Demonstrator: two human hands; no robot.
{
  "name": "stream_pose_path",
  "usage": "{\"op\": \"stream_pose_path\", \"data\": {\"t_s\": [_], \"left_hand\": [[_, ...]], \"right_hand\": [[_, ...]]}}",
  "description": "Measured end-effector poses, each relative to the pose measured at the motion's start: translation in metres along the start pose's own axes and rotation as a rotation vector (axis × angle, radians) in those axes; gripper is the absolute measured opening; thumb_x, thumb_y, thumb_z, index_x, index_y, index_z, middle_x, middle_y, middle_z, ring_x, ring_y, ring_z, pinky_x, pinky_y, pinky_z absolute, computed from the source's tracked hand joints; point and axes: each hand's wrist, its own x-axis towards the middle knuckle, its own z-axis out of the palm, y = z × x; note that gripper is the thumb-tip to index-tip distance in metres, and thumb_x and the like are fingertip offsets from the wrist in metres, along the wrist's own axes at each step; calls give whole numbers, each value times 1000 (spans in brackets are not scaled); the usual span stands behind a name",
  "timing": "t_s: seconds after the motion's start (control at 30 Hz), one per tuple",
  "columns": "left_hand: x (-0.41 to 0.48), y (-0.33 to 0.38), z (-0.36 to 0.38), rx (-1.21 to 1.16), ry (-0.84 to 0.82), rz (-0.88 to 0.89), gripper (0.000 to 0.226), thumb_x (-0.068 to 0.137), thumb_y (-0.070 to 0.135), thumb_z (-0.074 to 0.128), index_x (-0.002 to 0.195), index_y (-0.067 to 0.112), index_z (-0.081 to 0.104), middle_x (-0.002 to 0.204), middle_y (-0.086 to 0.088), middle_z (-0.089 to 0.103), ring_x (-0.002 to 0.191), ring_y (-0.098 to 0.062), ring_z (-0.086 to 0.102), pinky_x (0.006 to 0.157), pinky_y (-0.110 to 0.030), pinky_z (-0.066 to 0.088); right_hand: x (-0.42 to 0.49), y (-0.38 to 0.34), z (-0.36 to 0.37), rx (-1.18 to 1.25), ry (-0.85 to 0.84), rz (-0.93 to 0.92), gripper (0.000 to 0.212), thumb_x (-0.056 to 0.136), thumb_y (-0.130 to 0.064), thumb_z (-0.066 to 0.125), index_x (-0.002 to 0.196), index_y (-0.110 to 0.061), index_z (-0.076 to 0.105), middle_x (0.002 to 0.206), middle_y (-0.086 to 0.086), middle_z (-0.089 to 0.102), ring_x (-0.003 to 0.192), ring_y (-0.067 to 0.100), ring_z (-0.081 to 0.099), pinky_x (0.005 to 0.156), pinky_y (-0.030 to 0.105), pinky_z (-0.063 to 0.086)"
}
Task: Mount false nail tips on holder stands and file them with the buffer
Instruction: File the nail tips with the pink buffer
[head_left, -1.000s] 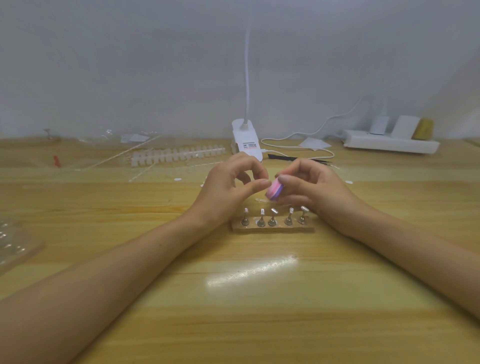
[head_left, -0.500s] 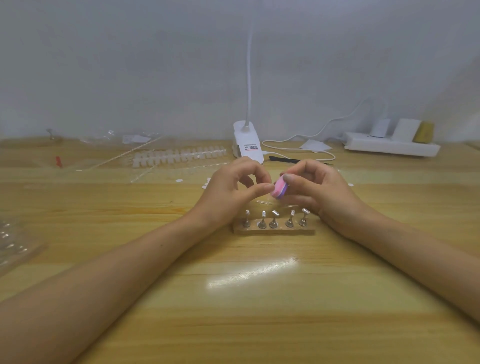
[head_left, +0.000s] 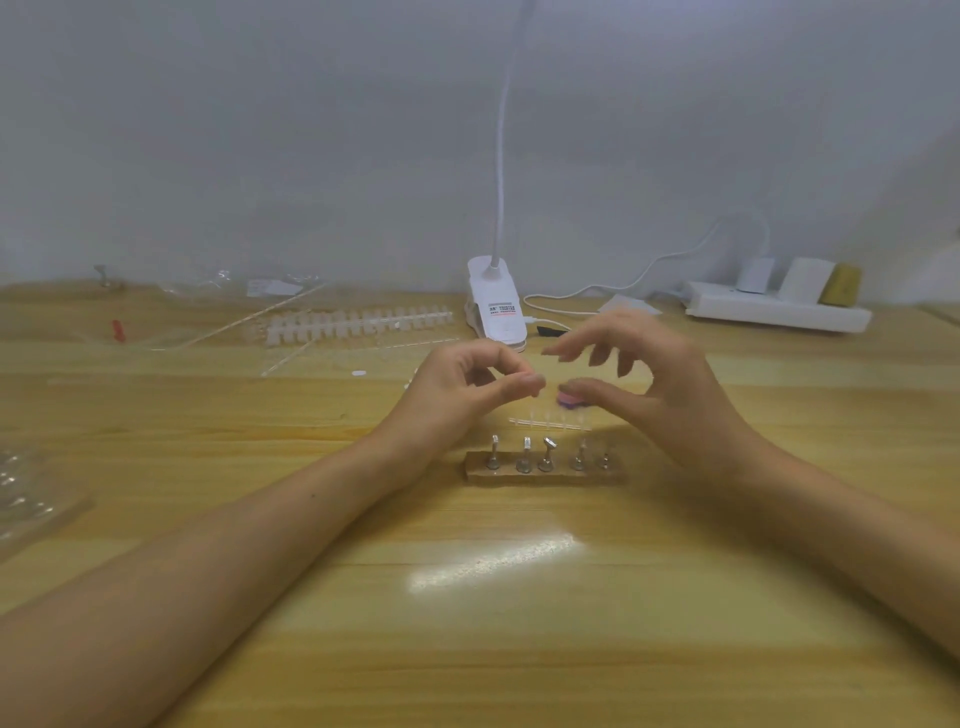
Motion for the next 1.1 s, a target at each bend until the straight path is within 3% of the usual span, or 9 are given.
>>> {"op": "stream_pose_path", "data": {"t_s": [0.1, 0.17, 0.27, 0.37, 0.57, 0.7, 0.8, 0.97, 1.1], "left_hand": [[0, 0, -1, -5, -30, 18, 10, 77, 37, 70, 73, 28, 70, 90, -9, 73, 73, -18, 58, 65, -16, 45], [0, 0, -3, -28, -51, 21, 9, 84, 26, 70, 76, 23, 70, 96, -8, 74, 84, -20, 67, 76, -18, 52], [-1, 3, -3, -77, -103, 18, 15, 93, 14, 63, 78, 16, 67, 72, 15, 70, 54, 7, 58, 54, -2, 40], [-2, 3, -1, -98, -102, -2, 16, 94, 19, 62, 79, 17, 66, 54, 21, 55, 45, 5, 45, 46, -4, 31], [2, 3, -6, -87, 23, -89, 43, 87, 61, 44, 77, 30, 72, 81, 10, 65, 63, -1, 50, 54, -10, 37], [9, -4, -21, 15, 84, -157, 36, 103, 40, 43, 99, 17, 71, 80, 10, 62, 65, -6, 50, 51, -16, 34], [13, 0, -36, 152, -96, -238, 15, 100, 22, 54, 105, 19, 68, 86, 9, 65, 69, -10, 52, 55, -25, 36], [12, 24, -65, 422, -712, -265, 24, 90, 5, 67, 102, 26, 67, 88, 20, 68, 79, 1, 61, 69, -11, 47], [11, 26, -64, 438, -660, -308, 17, 86, 17, 75, 92, 32, 69, 78, 7, 64, 68, -8, 54, 48, -17, 37]], "right_hand": [[0, -17, 6, 31, -22, -21, 19, 78, -25, 81, 96, -20, 75, 91, -10, 70, 88, 13, 57, 72, 15, 37], [1, -24, 7, -2, 16, -43, 18, 76, -23, 82, 92, -17, 76, 86, -9, 70, 85, 13, 58, 72, 13, 36], [2, -30, 7, -24, 83, -93, 15, 76, -24, 80, 87, -14, 77, 81, -5, 71, 81, 20, 58, 73, 18, 40], [2, -33, 7, -3, 132, -79, 16, 77, -29, 77, 85, -15, 78, 77, -6, 70, 82, 23, 56, 73, 25, 43], [-3, -36, 8, 92, 143, 34, 13, 74, -40, 76, 84, -33, 75, 78, -23, 68, 83, 3, 55, 72, 10, 37], [-6, -43, 20, 24, -24, 49, 14, 73, -35, 83, 84, -28, 79, 87, -21, 71, 97, 12, 56, 81, 30, 50], [-5, -46, 26, -12, -69, 73, 14, 73, -34, 84, 85, -28, 79, 89, -21, 70, 100, 9, 54, 91, 51, 45], [-5, -46, 33, -44, -76, 75, 11, 74, -33, 84, 83, -30, 78, 85, -23, 67, 95, 10, 53, 93, 51, 42], [-5, -45, 34, -46, -58, 78, 12, 73, -34, 84, 83, -31, 78, 84, -25, 67, 96, 10, 54, 91, 51, 43]]}}
